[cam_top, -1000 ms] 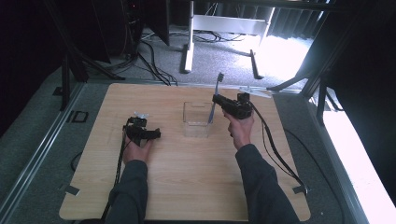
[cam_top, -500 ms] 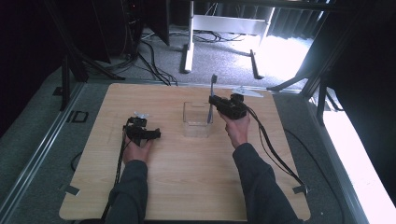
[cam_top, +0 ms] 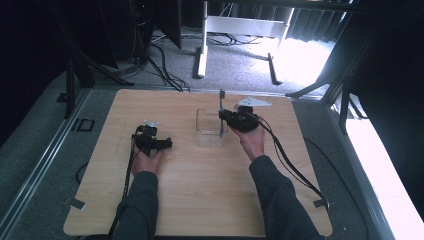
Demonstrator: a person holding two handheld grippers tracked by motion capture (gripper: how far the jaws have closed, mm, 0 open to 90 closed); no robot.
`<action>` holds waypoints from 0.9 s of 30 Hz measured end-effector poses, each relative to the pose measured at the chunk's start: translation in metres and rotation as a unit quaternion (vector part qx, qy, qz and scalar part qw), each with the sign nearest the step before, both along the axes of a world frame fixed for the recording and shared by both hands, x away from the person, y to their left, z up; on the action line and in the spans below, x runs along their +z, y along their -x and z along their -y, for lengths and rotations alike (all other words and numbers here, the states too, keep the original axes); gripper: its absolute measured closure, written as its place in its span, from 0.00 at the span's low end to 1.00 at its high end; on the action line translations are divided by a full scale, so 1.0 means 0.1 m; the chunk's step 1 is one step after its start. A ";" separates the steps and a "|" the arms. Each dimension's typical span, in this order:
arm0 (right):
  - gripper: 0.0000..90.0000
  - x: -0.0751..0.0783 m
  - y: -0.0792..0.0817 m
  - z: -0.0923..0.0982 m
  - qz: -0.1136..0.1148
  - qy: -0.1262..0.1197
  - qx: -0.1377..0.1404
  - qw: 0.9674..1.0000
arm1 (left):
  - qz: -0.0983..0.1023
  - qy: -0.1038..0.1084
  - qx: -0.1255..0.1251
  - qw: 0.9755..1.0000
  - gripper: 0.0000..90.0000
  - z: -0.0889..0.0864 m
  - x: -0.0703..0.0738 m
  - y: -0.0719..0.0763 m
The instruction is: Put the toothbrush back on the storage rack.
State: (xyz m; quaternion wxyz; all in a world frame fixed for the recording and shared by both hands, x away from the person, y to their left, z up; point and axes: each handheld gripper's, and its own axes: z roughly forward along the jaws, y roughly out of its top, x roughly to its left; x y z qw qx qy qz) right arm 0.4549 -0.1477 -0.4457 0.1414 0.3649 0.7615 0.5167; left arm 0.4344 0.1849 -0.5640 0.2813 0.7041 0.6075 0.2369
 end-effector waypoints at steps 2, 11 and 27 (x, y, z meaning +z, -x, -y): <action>0.64 -0.03 -0.02 0.00 -0.015 0.000 0.006 1.000 | 0.000 0.000 0.000 1.000 0.02 0.00 0.00 0.00; 0.39 -0.02 0.04 0.01 -0.010 0.017 0.010 1.000 | 0.000 0.000 -0.001 1.000 0.02 0.00 0.00 0.00; 0.35 0.03 0.21 0.32 -0.009 0.035 -0.016 0.999 | 0.000 0.001 0.000 1.000 0.02 0.00 0.00 0.00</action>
